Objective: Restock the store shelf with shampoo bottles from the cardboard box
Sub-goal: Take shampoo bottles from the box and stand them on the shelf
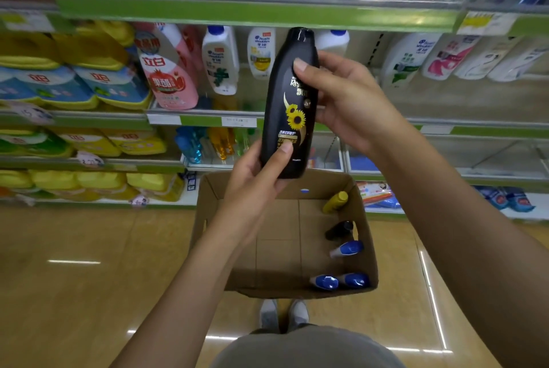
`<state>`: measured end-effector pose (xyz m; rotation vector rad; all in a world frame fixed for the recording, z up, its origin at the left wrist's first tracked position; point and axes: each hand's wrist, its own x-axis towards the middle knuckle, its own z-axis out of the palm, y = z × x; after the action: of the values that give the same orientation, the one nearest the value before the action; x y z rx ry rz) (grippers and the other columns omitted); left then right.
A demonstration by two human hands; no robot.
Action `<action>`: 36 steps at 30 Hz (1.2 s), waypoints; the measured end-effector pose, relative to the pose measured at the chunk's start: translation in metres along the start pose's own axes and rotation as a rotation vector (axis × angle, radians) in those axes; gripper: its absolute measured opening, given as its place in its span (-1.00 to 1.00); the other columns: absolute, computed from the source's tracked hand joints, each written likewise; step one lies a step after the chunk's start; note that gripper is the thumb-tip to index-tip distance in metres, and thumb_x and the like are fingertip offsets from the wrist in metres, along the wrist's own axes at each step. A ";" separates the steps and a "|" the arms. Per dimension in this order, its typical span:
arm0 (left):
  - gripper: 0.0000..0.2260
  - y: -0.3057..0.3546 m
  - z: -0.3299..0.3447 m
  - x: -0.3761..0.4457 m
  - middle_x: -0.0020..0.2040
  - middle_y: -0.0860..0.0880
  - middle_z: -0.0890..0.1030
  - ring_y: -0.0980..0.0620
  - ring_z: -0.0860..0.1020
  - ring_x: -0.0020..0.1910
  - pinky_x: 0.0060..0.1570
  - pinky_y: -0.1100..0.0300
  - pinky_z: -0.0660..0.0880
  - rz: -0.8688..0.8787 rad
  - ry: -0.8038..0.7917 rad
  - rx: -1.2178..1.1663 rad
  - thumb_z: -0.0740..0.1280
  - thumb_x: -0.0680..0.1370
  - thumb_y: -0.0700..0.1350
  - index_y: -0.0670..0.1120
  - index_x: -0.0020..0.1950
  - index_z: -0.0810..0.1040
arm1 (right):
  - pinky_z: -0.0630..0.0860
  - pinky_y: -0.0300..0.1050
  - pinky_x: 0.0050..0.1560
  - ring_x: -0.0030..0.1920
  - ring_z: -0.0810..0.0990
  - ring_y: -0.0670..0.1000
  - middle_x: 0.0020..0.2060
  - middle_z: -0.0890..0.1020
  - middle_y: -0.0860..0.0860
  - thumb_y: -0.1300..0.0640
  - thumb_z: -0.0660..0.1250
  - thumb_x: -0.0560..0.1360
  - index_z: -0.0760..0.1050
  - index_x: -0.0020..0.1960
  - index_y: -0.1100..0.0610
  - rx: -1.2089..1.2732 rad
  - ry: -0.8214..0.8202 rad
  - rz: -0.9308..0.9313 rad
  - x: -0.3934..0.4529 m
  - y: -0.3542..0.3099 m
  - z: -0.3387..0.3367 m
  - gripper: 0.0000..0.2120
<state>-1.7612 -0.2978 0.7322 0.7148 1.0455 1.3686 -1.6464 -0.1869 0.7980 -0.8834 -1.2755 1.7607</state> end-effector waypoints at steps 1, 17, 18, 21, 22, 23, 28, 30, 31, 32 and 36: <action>-0.58 0.002 0.000 0.001 0.18 -0.09 0.62 -0.08 0.58 0.20 0.26 -0.06 0.44 -0.016 0.004 0.011 0.36 0.50 -0.01 -0.10 0.33 0.44 | 0.58 -0.13 -0.22 -0.25 0.64 -0.05 -0.23 0.67 0.00 0.21 0.38 0.51 0.48 0.22 0.25 -0.042 0.045 -0.025 0.000 -0.003 0.003 -0.70; -0.56 0.019 -0.018 0.008 0.05 -0.24 0.62 -0.13 0.64 -0.01 0.06 0.00 0.57 -0.287 -0.243 -0.541 0.26 0.51 -0.11 -0.26 0.35 0.38 | 0.66 0.02 -0.10 -0.14 0.70 0.01 -0.11 0.70 0.11 0.00 0.45 0.47 0.45 0.22 0.17 -0.423 0.064 -0.107 -0.006 -0.025 0.033 -0.58; -0.52 0.019 -0.020 0.008 0.05 -0.24 0.62 -0.13 0.64 0.00 0.06 0.00 0.57 -0.294 -0.256 -0.553 0.27 0.50 -0.11 -0.25 0.39 0.34 | 0.66 0.02 -0.10 -0.14 0.70 0.01 -0.13 0.71 0.10 0.00 0.45 0.47 0.45 0.23 0.17 -0.419 0.056 -0.106 -0.007 -0.026 0.034 -0.58; -0.44 0.019 -0.026 0.011 0.06 -0.23 0.60 -0.12 0.62 0.02 0.07 0.00 0.55 -0.316 -0.295 -0.562 0.32 0.51 -0.11 -0.24 0.46 0.26 | 0.65 0.13 -0.05 -0.14 0.71 0.05 -0.17 0.70 0.10 0.04 0.47 0.45 0.47 0.20 0.16 -0.400 0.063 -0.104 -0.007 -0.026 0.036 -0.60; -0.41 0.019 -0.028 0.012 0.07 -0.24 0.60 -0.13 0.62 0.03 0.08 0.00 0.55 -0.316 -0.311 -0.562 0.38 0.49 -0.11 -0.24 0.45 0.27 | 0.65 0.15 -0.05 -0.13 0.71 0.06 -0.18 0.70 0.10 0.06 0.48 0.45 0.48 0.19 0.16 -0.388 0.067 -0.104 -0.007 -0.026 0.036 -0.62; -0.38 0.018 -0.030 0.014 0.08 -0.25 0.59 -0.14 0.61 0.04 0.08 -0.01 0.54 -0.316 -0.324 -0.565 0.43 0.46 -0.12 -0.25 0.44 0.29 | 0.65 0.14 -0.05 -0.13 0.71 0.06 -0.16 0.71 0.11 0.07 0.48 0.45 0.49 0.19 0.16 -0.377 0.069 -0.102 -0.007 -0.026 0.037 -0.63; -0.45 0.020 -0.029 0.026 0.09 -0.30 0.61 -0.20 0.62 0.06 0.10 -0.05 0.55 -0.291 -0.341 -0.508 0.58 0.30 -0.14 -0.28 0.22 0.51 | 0.65 -0.08 -0.14 -0.15 0.70 -0.01 -0.19 0.70 0.04 0.10 0.41 0.51 0.54 0.21 0.16 -0.320 0.105 -0.105 -0.010 -0.030 0.031 -0.70; -0.50 0.025 -0.022 0.032 0.12 -0.27 0.61 -0.20 0.61 0.11 0.11 -0.03 0.55 -0.245 -0.330 -0.404 0.59 0.28 -0.11 -0.24 0.14 0.57 | 0.64 -0.10 -0.14 -0.18 0.68 -0.08 -0.22 0.69 -0.04 0.10 0.38 0.53 0.57 0.17 0.17 -0.306 0.125 -0.111 -0.013 -0.034 0.023 -0.75; -0.49 0.028 -0.017 0.036 0.13 -0.25 0.61 -0.19 0.60 0.14 0.09 -0.01 0.55 -0.220 -0.315 -0.341 0.59 0.27 -0.10 -0.23 0.15 0.56 | 0.64 -0.08 -0.12 -0.17 0.67 -0.08 -0.20 0.69 -0.03 0.11 0.37 0.53 0.57 0.16 0.17 -0.303 0.137 -0.115 -0.014 -0.037 0.018 -0.77; -0.46 0.030 -0.012 0.040 0.14 -0.23 0.62 -0.16 0.59 0.15 0.07 0.02 0.56 -0.197 -0.296 -0.276 0.58 0.28 -0.09 -0.22 0.19 0.53 | 0.65 -0.06 -0.10 -0.16 0.68 -0.06 -0.18 0.70 0.00 0.12 0.37 0.53 0.57 0.15 0.18 -0.299 0.148 -0.121 -0.014 -0.039 0.014 -0.77; -0.58 0.042 0.015 0.049 0.02 -0.17 0.67 -0.07 0.65 0.04 -0.03 0.15 0.59 -0.091 -0.241 0.008 0.44 0.37 -0.16 -0.22 0.19 0.46 | 0.60 -0.19 -0.16 -0.15 0.68 -0.06 -0.14 0.70 0.05 0.20 0.37 0.53 0.54 0.15 0.19 -0.273 0.191 -0.166 -0.017 -0.048 -0.007 -0.79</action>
<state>-1.7702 -0.2422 0.7671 0.8065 0.8820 1.1684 -1.6230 -0.1895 0.8443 -1.0392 -1.4372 1.3602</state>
